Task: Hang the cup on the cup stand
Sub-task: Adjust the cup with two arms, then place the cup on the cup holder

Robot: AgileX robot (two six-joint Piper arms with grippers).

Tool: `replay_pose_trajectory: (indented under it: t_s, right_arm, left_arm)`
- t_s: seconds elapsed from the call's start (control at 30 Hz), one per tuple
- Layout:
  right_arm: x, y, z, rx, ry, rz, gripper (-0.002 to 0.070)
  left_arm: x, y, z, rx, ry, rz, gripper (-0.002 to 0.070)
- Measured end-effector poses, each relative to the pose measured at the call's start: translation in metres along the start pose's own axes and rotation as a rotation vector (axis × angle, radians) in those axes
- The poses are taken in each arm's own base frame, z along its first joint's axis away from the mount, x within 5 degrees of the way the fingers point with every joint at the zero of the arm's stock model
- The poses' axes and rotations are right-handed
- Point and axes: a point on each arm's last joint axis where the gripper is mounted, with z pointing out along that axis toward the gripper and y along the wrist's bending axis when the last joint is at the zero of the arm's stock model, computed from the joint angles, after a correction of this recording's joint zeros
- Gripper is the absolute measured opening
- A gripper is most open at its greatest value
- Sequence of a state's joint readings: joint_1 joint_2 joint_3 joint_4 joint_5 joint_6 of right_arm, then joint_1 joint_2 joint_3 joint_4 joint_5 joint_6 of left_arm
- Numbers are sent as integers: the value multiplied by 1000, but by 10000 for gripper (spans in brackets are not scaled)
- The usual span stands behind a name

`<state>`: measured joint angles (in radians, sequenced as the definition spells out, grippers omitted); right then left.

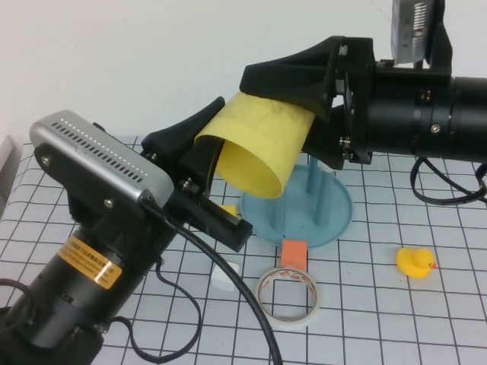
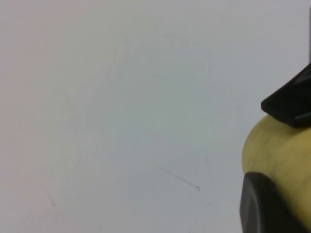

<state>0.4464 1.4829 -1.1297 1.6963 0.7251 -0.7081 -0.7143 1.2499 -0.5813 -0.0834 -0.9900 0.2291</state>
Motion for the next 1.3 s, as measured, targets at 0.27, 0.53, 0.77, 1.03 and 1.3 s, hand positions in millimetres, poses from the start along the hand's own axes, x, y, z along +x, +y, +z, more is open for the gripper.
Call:
replay_pose_trajectory:
  t_s: [0.27,0.53,0.77,1.03,1.3]
  right_arm:
    - [-6,-5,0,54,-58,-86,592]
    - [-17,-15,-3,189,-165,-294,592]
    - [-32,-19,-1,314,-203,-664,592]
    - [-59,-35,30,353,-165,-942,592]
    - [-88,-89,70,491,-156,-951,592]
  left_arm:
    - [2,-1,-1,11,44,-2,292]
    - [-7,0,-18,67,247,-8,426]
    - [-13,0,-48,137,514,-22,343]
    - [-7,-2,-89,241,885,-24,37]
    - [-4,-3,-107,285,1048,-20,2]
